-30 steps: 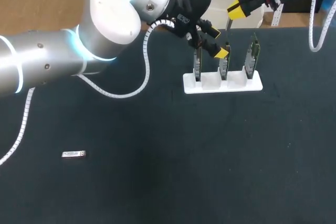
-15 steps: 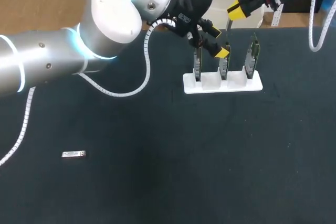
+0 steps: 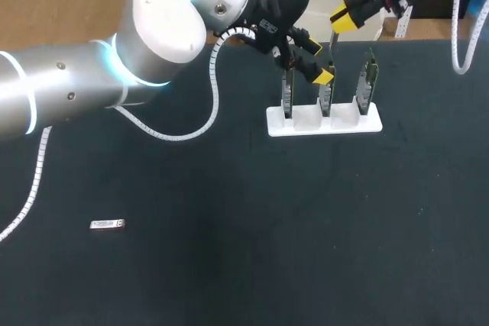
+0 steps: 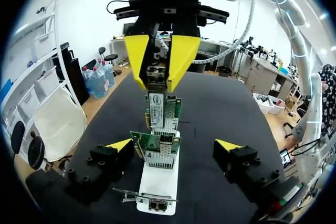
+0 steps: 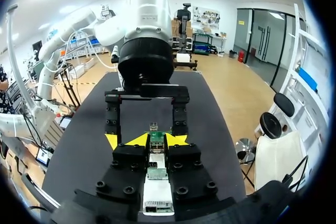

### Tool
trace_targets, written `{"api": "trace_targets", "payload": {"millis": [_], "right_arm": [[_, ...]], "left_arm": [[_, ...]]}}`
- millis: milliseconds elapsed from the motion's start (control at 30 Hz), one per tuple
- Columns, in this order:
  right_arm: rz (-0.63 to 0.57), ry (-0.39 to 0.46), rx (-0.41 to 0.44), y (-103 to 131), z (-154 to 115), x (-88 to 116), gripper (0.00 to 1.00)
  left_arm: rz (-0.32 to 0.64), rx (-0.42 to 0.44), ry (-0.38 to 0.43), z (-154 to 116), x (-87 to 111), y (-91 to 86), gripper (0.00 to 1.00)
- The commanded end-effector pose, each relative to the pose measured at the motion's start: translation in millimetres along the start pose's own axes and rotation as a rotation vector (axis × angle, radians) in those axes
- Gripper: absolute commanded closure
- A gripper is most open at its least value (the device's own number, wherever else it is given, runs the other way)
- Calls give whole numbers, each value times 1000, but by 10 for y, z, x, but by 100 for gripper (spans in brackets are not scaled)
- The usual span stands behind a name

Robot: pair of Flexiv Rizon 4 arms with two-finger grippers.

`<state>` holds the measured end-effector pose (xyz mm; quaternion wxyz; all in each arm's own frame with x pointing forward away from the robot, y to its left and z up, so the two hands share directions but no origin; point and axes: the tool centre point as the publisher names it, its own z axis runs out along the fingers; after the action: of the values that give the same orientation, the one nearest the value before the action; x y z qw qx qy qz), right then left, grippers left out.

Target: Pick up the optical module with the left hand, and insert it into the network port with the right hand.

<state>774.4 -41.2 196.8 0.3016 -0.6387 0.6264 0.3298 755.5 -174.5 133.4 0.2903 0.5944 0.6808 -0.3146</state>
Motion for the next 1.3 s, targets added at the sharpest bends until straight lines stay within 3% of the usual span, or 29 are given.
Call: {"api": "trace_targets", "payload": {"millis": [33, 1300], "right_arm": [[2, 8, 23, 94, 34, -5, 100], [11, 82, -7, 11, 160, 150, 100]], "left_arm": [[-1, 3, 6, 4, -14, 17, 0], [-1, 3, 6, 4, -14, 17, 0]]}}
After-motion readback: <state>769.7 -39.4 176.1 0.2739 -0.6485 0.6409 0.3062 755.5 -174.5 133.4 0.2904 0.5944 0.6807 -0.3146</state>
